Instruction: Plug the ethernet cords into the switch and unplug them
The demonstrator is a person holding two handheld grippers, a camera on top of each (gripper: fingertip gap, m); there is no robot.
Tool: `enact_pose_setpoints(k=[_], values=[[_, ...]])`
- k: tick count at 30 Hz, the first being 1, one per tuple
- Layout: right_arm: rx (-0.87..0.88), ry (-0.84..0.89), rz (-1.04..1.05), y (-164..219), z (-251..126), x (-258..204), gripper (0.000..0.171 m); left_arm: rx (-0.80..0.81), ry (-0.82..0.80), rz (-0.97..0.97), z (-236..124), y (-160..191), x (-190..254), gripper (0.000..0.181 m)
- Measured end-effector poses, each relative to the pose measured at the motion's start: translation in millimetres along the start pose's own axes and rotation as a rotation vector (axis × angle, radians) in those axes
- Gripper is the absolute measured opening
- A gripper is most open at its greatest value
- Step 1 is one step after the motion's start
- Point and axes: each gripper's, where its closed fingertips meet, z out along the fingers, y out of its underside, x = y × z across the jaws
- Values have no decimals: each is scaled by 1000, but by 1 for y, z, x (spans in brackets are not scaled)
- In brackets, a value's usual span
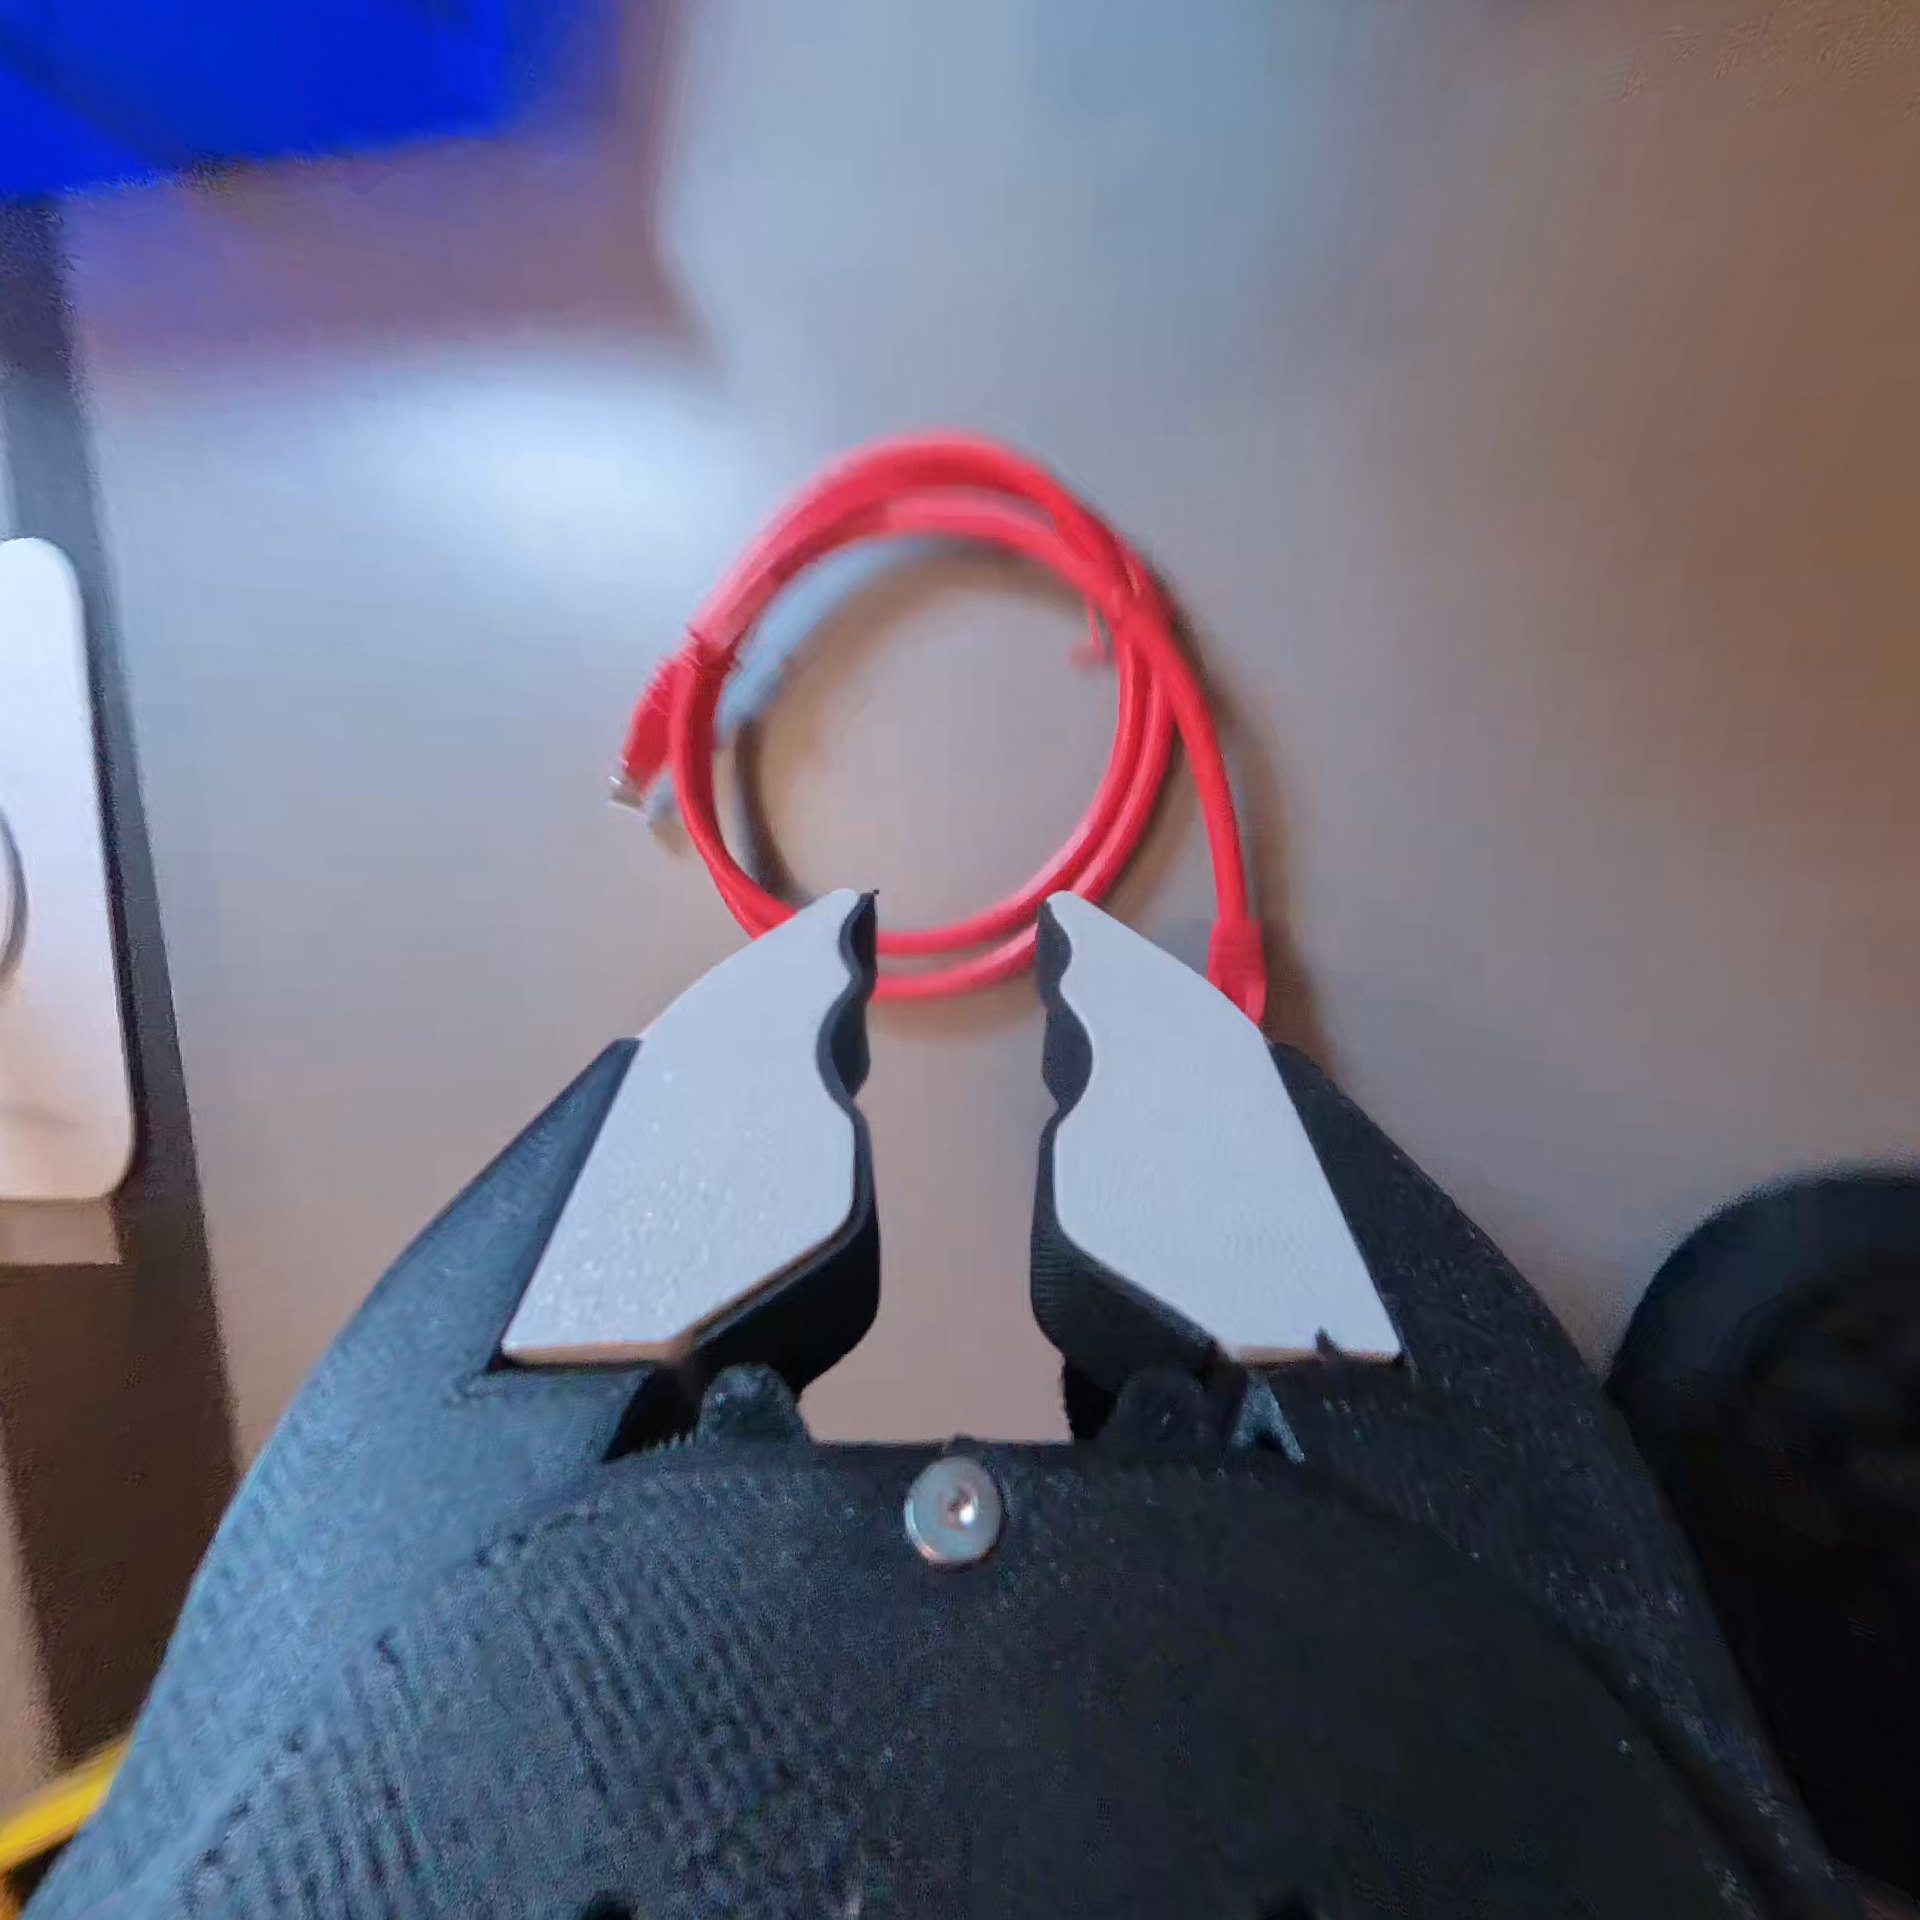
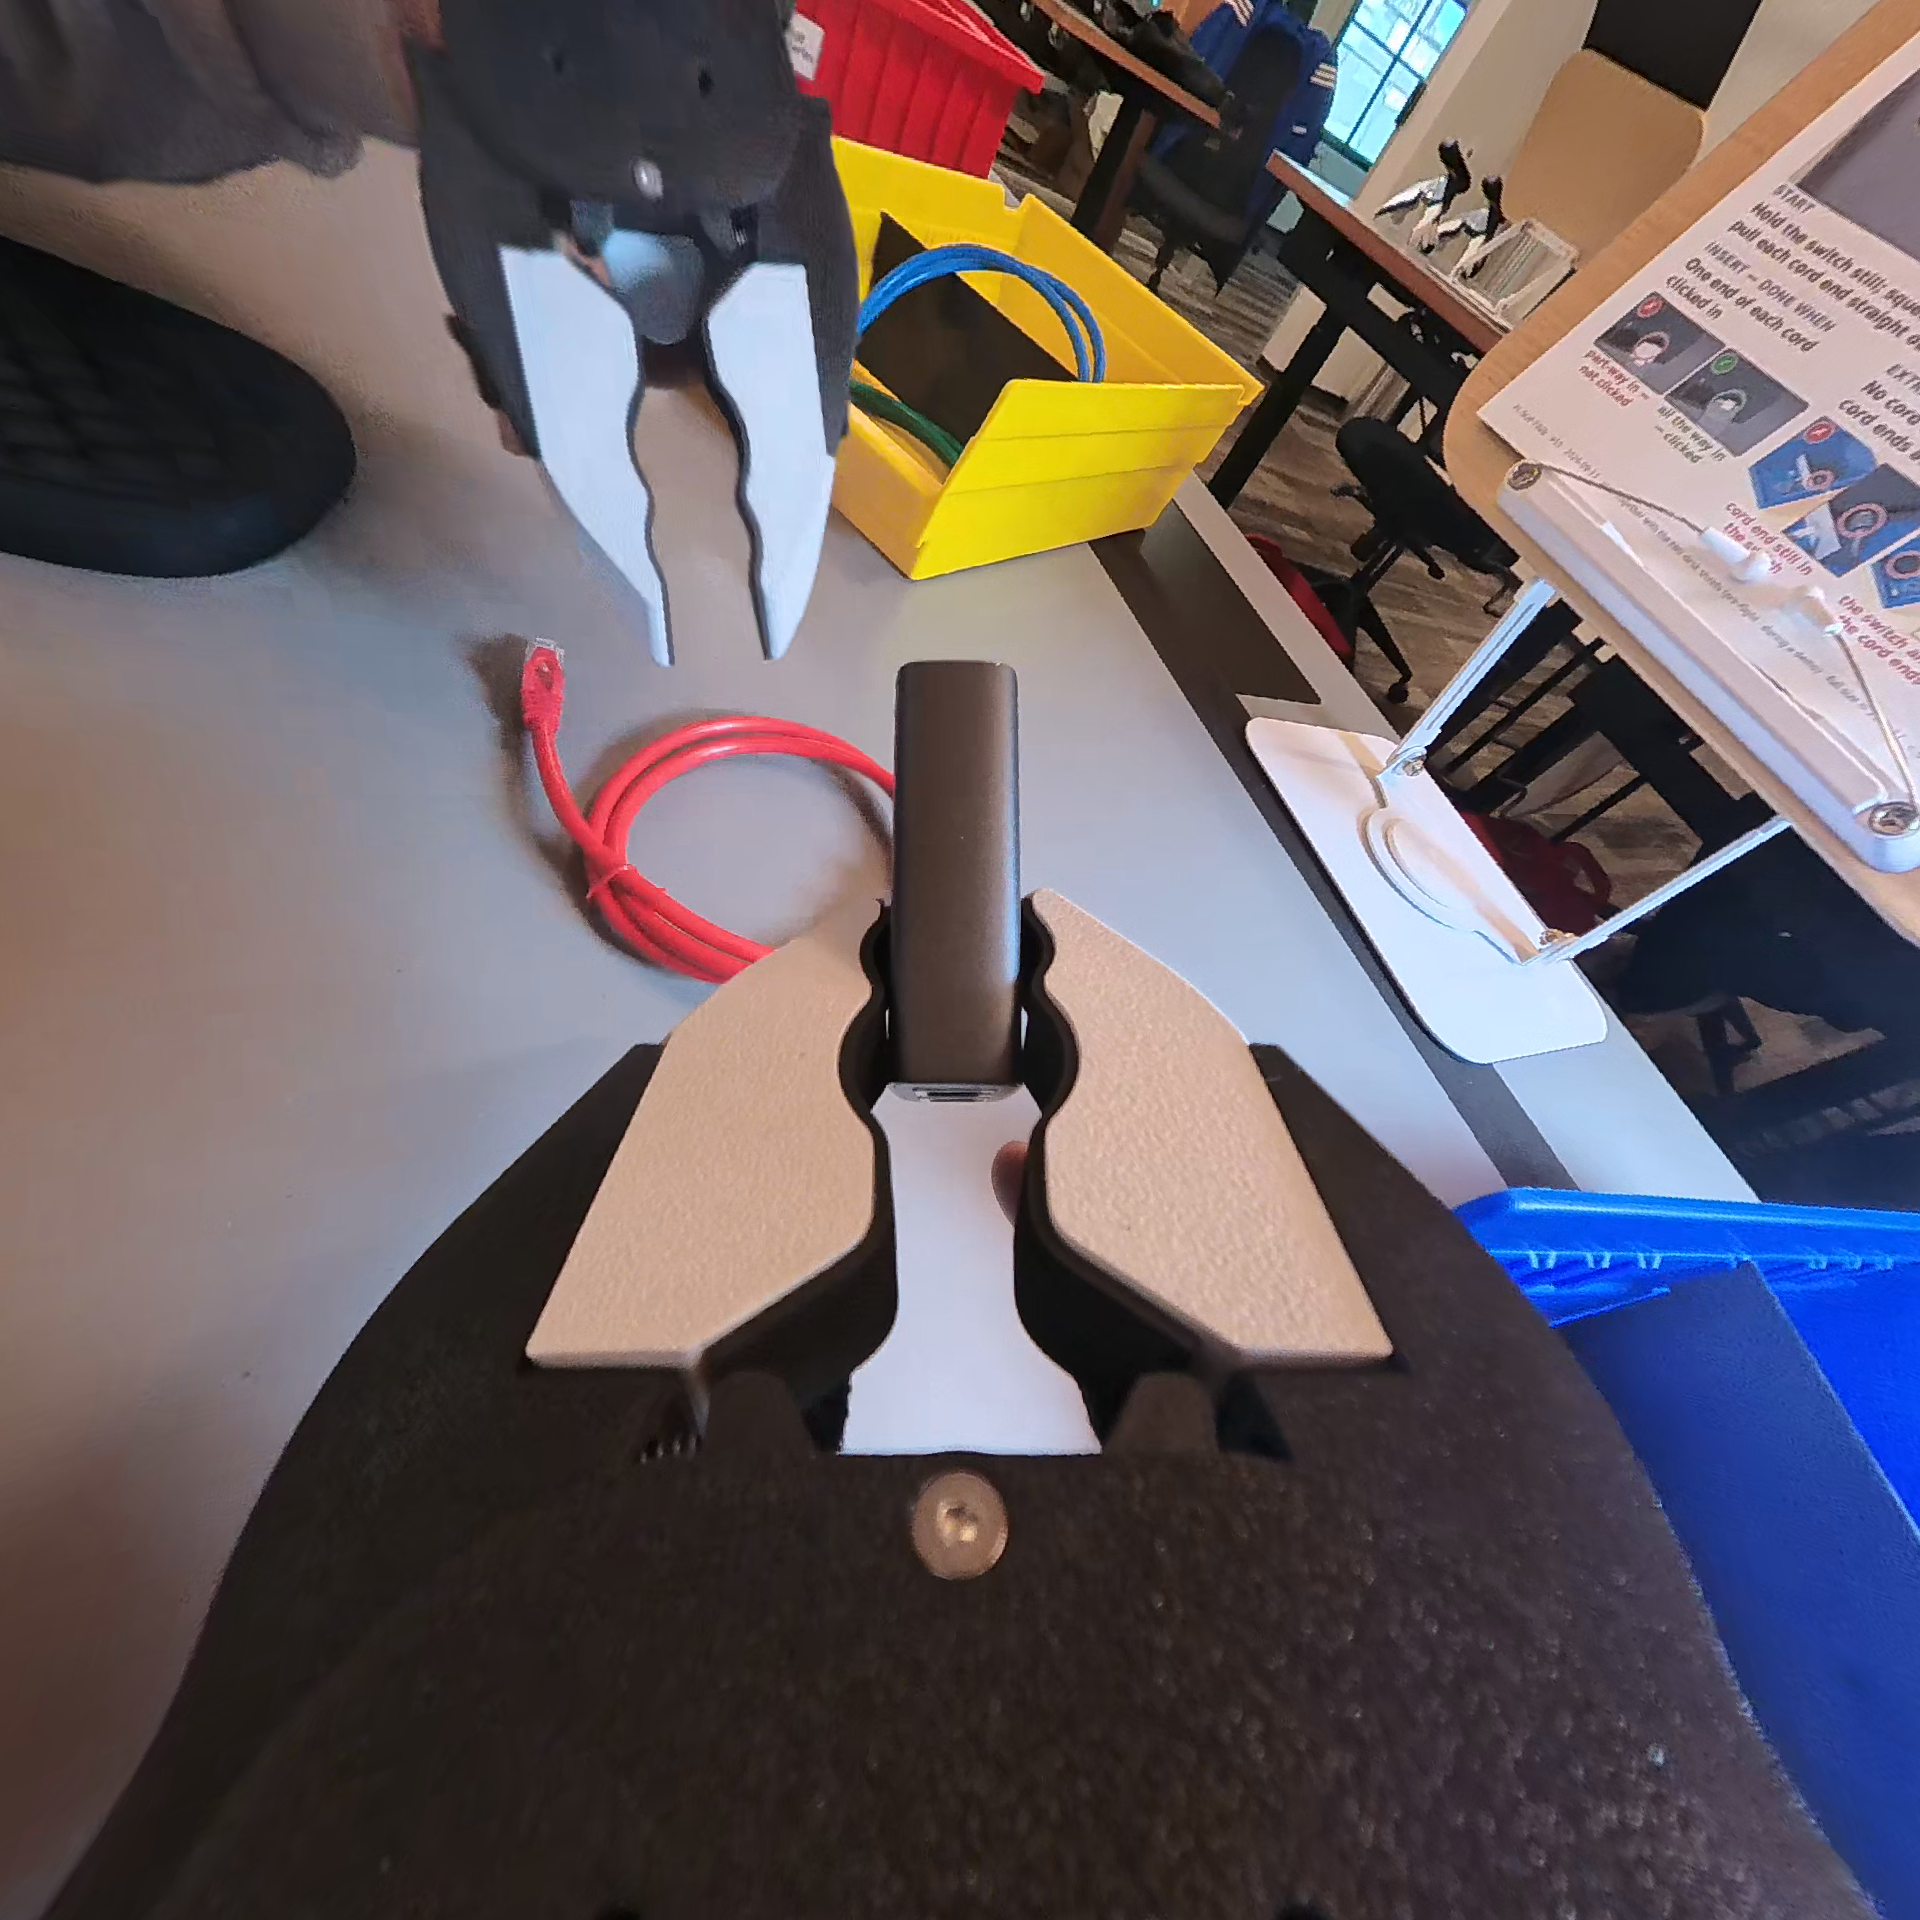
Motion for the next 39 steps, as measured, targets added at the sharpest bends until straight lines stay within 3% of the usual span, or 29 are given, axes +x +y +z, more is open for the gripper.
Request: enact_pose_setpoints(k=[2,9,13,16,18,20,24,27,31,34,39], values=[[-3,-5,0,1,1,-1,21,-107,72,125,8,17,4,35],[-3,-10,11,2,0,0,21,-202,299,323,32,12,22,38],[8,-5,24,2,-3,3,21,-279,355,294,39,12,28,13],[22,-1,27,-1,-6,5,21,-327,271,119,43,11,18,13],[30,8,33,-3,-8,7,21,-337,161,-173,44,7,8,12],[32,22,38,-4,-9,11,21,-203,198,-501,41,-17,15,11],[56,34,62,-8,-12,15,21,-58,186,-584,28,-43,20,19],[64,43,70,-10,-13,17,21,-51,148,-421,26,-49,21,26],[78,45,82,-12,-14,17,21,-106,67,86,40,-47,20,27],[76,54,85,-11,-15,20,21,-117,129,418,52,-46,32,30],[75,65,109,-5,-18,26,21,-168,226,716,63,-47,31,34]])
